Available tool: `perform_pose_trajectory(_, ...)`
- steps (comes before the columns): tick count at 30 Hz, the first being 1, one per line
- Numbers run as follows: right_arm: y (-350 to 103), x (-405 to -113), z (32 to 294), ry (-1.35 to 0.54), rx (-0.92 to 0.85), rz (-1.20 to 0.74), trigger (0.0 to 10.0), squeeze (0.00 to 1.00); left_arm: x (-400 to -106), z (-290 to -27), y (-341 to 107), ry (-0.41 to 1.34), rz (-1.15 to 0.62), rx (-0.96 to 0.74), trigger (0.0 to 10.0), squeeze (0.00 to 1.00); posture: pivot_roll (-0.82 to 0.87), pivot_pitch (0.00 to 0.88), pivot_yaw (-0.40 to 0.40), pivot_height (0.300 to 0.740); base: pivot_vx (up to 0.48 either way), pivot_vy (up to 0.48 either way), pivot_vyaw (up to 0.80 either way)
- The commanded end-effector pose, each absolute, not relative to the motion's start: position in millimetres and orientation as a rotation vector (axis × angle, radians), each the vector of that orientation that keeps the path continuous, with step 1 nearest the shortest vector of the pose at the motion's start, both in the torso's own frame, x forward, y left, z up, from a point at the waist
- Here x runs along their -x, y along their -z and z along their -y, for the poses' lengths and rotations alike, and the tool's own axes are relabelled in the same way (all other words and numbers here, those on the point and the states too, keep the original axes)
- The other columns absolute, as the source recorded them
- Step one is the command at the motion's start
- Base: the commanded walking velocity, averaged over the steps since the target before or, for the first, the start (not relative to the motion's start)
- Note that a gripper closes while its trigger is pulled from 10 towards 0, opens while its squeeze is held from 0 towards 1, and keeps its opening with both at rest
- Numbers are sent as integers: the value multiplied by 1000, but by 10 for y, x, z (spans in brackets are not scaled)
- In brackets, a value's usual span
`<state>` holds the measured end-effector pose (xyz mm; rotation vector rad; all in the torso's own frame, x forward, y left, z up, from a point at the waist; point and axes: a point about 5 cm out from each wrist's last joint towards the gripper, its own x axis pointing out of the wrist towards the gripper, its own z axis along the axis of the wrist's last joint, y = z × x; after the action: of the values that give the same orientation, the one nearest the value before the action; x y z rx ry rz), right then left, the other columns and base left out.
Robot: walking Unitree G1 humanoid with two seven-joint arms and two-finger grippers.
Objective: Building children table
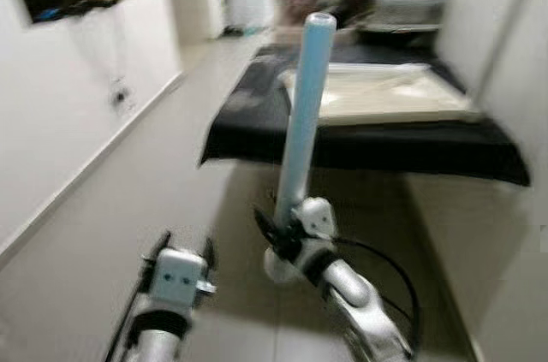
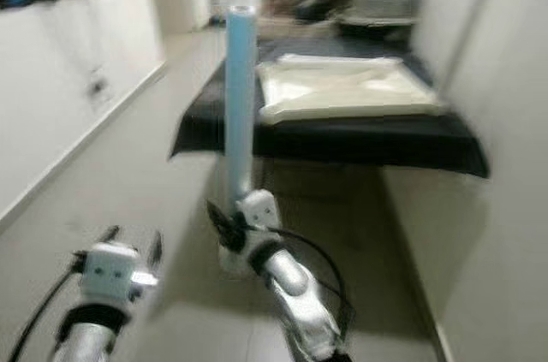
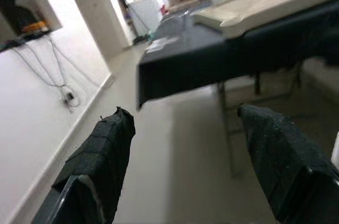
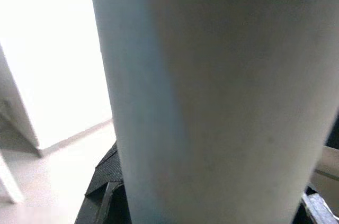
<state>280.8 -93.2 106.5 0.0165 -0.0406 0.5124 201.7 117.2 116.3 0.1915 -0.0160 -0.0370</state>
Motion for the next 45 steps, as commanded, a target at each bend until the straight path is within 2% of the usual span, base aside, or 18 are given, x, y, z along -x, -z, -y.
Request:
perform_pose_trajectory(1,-1158,-2809,772,-561,-37,81,10000,0,-2001,-1251,-1142,14,6,-220,10000,0,61,0,-2,740,472,0,0)
perform_pose_trajectory(12,-1166,-2818,773,-555,-35,84,10000,0,-2001,-1258,-1141,9,6,-217,10000,0,62,0,-8,740,469,0,0)
perform_pose_trajectory(21,-1255,-2860,799,-534,-51,115,10000,0,-2002,-1249,-1142,10,8,-216,10000,0,59,0,-11,740,471,0,-800)
perform_pose_trajectory(23,-1732,-3064,801,-481,-108,263,10000,0,-2019,-1281,-1217,-8,33,-204,10000,0,59,0,-11,740,469,0,-800)
perform_pose_trajectory(30,-2209,-3201,831,-441,-141,418,10000,0,-2066,-1320,-1318,-27,64,-205,10000,0,63,0,-11,740,245,0,-800)
perform_pose_trajectory(34,-2683,-3205,865,-475,-200,583,10000,0,-2155,-1370,-1503,-59,144,-215,10000,0,66,0,-12,740,0,0,0)
perform_pose_trajectory(45,-2442,-3204,757,-510,-191,481,10000,0,-2184,-1395,-1604,-87,176,-209,10000,0,68,0,-12,740,0,0,0)
